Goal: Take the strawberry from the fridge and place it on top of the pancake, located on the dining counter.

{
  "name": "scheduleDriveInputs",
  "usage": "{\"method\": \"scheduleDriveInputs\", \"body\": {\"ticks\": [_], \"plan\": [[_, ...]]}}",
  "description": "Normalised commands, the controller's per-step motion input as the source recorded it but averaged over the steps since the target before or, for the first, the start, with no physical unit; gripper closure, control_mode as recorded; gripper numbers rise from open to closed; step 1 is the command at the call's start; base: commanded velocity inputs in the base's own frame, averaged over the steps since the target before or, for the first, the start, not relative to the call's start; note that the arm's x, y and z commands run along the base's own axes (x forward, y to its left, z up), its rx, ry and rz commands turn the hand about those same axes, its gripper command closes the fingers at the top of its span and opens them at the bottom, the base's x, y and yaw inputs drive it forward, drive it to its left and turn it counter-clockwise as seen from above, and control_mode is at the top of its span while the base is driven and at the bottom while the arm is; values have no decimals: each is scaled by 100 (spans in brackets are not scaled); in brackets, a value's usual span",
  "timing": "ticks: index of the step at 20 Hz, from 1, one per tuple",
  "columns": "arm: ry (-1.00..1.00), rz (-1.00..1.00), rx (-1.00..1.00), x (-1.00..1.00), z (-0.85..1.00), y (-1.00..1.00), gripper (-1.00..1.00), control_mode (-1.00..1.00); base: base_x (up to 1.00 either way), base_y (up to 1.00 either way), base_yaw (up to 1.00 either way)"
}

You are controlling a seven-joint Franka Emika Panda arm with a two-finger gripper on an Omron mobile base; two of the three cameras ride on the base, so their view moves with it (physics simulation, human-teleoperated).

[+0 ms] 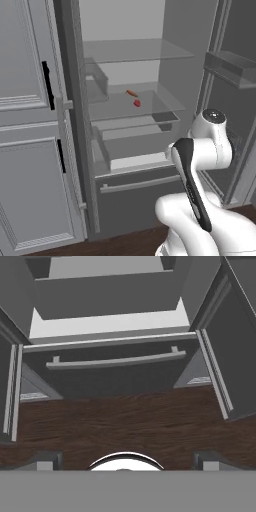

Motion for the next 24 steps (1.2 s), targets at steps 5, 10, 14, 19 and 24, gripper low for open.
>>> {"method": "scheduleDriveInputs", "body": {"ticks": [5, 10, 14, 19, 24], "plan": [[0, 0, 0, 0, 0, 0, -100, 100, 67, 17, 0], [0, 0, 0, 0, 0, 0, -100, 100, 70, 9, 0], [0, 0, 0, 0, 0, 0, -100, 100, 65, 9, 0], [0, 0, 0, 0, 0, 0, -100, 100, 59, 10, 0], [0, 0, 0, 0, 0, 0, -100, 100, 42, 2, 0]]}}
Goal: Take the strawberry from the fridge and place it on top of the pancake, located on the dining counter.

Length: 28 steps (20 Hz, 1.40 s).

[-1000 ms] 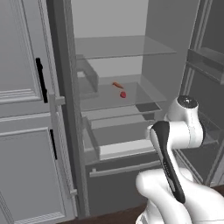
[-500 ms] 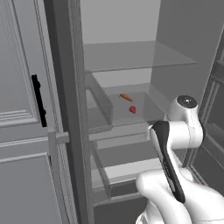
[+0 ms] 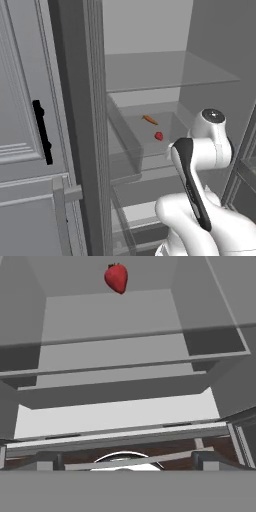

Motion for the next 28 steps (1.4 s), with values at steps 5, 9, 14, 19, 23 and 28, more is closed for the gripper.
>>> {"method": "scheduleDriveInputs", "body": {"ticks": [5, 9, 14, 19, 23, 28], "plan": [[-1, 2, 0, 29, 0, 0, -100, -100, 7, 0, 0], [-32, 6, 0, 44, 0, 0, -100, -100, 0, 0, 0], [-24, -2, 0, 48, 1, 0, -100, -100, 0, 0, 0], [0, -7, 0, 66, -3, 0, -100, -100, 0, 0, 0], [9, -10, 0, 81, -3, 8, -100, -100, 0, 0, 0], [8, -1, 1, 71, -4, 0, -100, -100, 0, 0, 0]]}}
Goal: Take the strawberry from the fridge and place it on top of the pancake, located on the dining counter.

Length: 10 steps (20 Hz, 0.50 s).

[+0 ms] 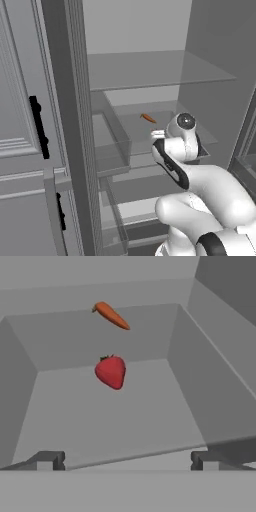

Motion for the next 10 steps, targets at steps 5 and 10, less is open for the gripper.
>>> {"method": "scheduleDriveInputs", "body": {"ticks": [5, 10], "plan": [[2, 0, 2, 50, 0, -5, -100, -100, 0, 0, 0], [12, 6, 1, 37, -1, 0, -100, -100, 0, 0, 0]]}}
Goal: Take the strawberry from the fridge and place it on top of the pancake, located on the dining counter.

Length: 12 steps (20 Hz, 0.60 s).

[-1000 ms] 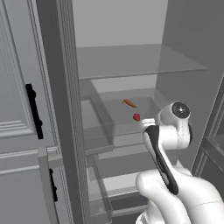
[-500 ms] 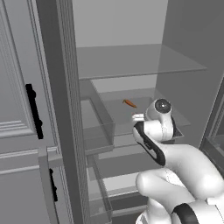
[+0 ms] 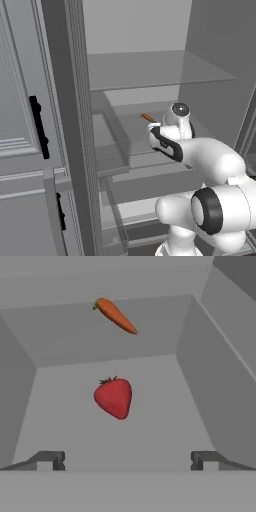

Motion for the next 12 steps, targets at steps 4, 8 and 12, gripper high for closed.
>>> {"method": "scheduleDriveInputs", "body": {"ticks": [4, 8, 12], "plan": [[14, 10, 0, 26, -10, 0, -100, -100, 0, 0, 0], [6, 5, 0, 36, -1, 0, -100, -100, 0, 0, 0], [5, 2, 0, 33, -13, 1, -100, -100, 0, 0, 0]]}}
